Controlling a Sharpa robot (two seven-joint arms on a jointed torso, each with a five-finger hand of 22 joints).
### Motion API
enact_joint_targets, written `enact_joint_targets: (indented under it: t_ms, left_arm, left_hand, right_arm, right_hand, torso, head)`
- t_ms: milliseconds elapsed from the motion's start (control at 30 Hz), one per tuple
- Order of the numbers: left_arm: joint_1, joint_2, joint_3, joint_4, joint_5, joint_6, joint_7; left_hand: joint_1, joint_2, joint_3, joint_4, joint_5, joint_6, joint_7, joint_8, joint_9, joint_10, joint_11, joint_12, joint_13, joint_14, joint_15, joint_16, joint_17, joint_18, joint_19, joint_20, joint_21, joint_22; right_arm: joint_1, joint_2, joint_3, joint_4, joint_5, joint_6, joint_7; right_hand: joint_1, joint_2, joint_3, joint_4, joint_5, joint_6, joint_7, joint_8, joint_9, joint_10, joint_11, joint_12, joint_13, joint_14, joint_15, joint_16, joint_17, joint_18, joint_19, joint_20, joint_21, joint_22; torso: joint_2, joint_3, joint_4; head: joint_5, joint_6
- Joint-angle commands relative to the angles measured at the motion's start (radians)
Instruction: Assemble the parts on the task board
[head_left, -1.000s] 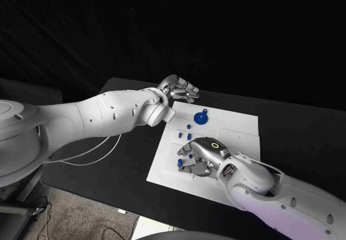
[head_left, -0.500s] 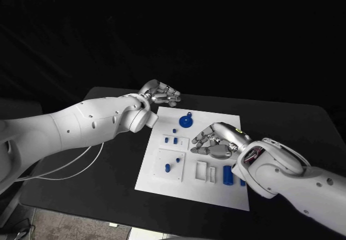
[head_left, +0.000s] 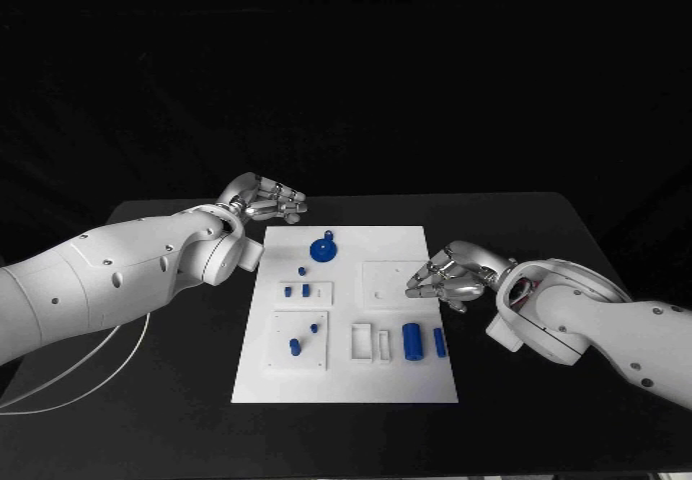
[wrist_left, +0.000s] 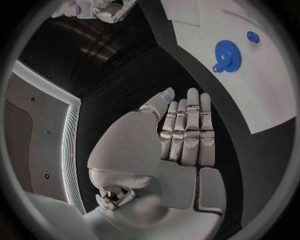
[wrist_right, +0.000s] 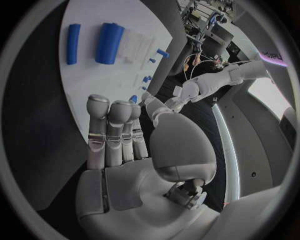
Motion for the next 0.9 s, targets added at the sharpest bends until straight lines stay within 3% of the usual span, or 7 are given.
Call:
enact_joint_targets:
  t_ms: [33,167,300,400,567,667,900]
  left_arm:
    - [-0.003,-0.007,-0.001,0.01,0.026,0.024,0.036]
    - [-0.005,-0.017,-0.001,0.019,0.034,0.024,0.048]
    - [-0.006,-0.025,-0.002,0.027,0.042,0.026,0.062]
    - [-0.006,-0.029,-0.002,0.033,0.049,0.027,0.068]
    - [-0.007,-0.034,-0.002,0.041,0.064,0.034,0.079]
    - [-0.007,-0.035,-0.002,0.044,0.072,0.038,0.083]
    - [-0.007,-0.037,-0.002,0.048,0.078,0.043,0.086]
  left_hand:
    - [-0.013,0.001,-0.002,0.005,-0.007,-0.004,0.004,0.001,0.001,0.002,-0.004,0.0,0.001,-0.002,0.0,0.005,0.001,-0.006,0.001,0.005,-0.007,-0.006]
    - [-0.032,-0.006,-0.013,0.017,-0.008,-0.007,0.001,0.001,0.001,0.009,-0.007,0.0,0.001,-0.001,0.001,0.007,0.003,-0.007,0.006,0.008,-0.009,-0.034]
    - [-0.059,-0.017,-0.049,0.045,-0.004,-0.012,-0.006,0.001,0.001,0.016,-0.01,0.0,0.001,-0.001,0.004,0.005,0.004,-0.011,0.02,0.014,-0.011,-0.126]
    - [-0.072,-0.019,-0.087,0.067,-0.033,-0.015,-0.007,0.001,0.001,0.018,-0.009,0.0,0.001,-0.008,0.009,-0.006,0.001,-0.016,0.022,0.02,-0.012,-0.185]
    - [-0.073,-0.002,-0.201,0.114,-0.066,-0.021,-0.005,0.002,0.002,0.023,-0.007,0.001,0.002,-0.02,0.022,-0.048,-0.009,-0.02,0.028,0.033,-0.011,-0.332]
    - [-0.064,0.023,-0.293,0.141,-0.102,-0.028,-0.003,0.001,0.002,0.024,-0.004,0.002,0.002,-0.035,0.033,-0.074,-0.014,-0.019,0.038,0.042,-0.01,-0.446]
    - [-0.058,0.041,-0.339,0.144,-0.107,-0.031,0.0,0.003,0.002,0.02,-0.002,0.004,0.003,-0.053,0.039,-0.075,-0.022,-0.015,0.047,0.05,-0.008,-0.552]
  right_arm:
    - [0.0,-0.009,0.0,0.008,0.082,0.141,-0.155]
    - [-0.001,-0.019,0.0,0.019,0.094,0.205,-0.264]
    - [-0.003,-0.021,-0.002,0.028,0.097,0.246,-0.342]
    - [-0.006,-0.018,-0.004,0.032,0.097,0.266,-0.369]
    - [-0.014,-0.004,-0.011,0.042,0.097,0.261,-0.396]
    - [-0.017,0.001,-0.013,0.045,0.095,0.247,-0.404]
    - [-0.021,0.015,-0.016,0.045,0.086,0.236,-0.414]
  right_hand:
    - [-0.019,0.003,0.003,0.014,-0.007,-0.017,-0.001,-0.002,0.006,0.009,0.005,0.042,0.059,-0.006,0.004,0.014,0.015,-0.009,0.047,0.005,0.016,0.01]
    - [-0.05,0.001,-0.006,0.036,-0.012,-0.041,0.007,-0.003,0.01,0.018,0.011,0.076,0.117,-0.015,0.009,0.034,0.049,-0.008,0.047,0.01,0.034,0.025]
    - [-0.087,-0.001,-0.026,0.064,-0.026,-0.051,0.01,-0.002,0.014,0.025,0.014,0.09,0.151,-0.014,0.012,0.055,0.09,-0.008,0.048,0.014,0.048,0.039]
    - [-0.1,-0.011,-0.028,0.078,-0.046,-0.062,0.013,-0.002,0.014,0.027,0.016,0.09,0.159,-0.013,0.013,0.059,0.103,-0.01,0.047,0.015,0.052,0.044]
    - [-0.101,-0.056,0.0,0.164,-0.1,-0.077,0.019,-0.001,-0.013,0.032,0.02,0.077,0.174,-0.01,0.016,0.06,0.132,-0.009,0.048,0.019,0.045,0.054]
    - [-0.111,-0.062,0.001,0.181,-0.11,-0.076,0.017,-0.002,-0.016,0.036,0.02,0.081,0.183,-0.008,0.016,0.065,0.145,-0.009,0.049,0.018,0.052,0.061]
    - [-0.118,-0.066,0.001,0.198,-0.115,-0.072,0.015,-0.002,-0.015,0.04,0.019,0.087,0.194,-0.007,0.015,0.073,0.16,-0.01,0.05,0.017,0.06,0.068]
  torso:
    - [-0.004,0.0072,-0.008]
    - [-0.006,0.0093,-0.0091]
    - [-0.006,0.0071,-0.0079]
    - [-0.006,0.0044,-0.0077]
    - [-0.005,0.002,-0.0042]
    - [-0.005,0.0007,-0.003]
    - [-0.005,-0.001,-0.005]
  head:
    - [-0.018,-0.003]
    - [-0.03,-0.006]
    - [-0.038,-0.009]
    - [-0.04,-0.009]
    - [-0.044,-0.014]
    - [-0.044,-0.016]
    - [-0.035,-0.02]
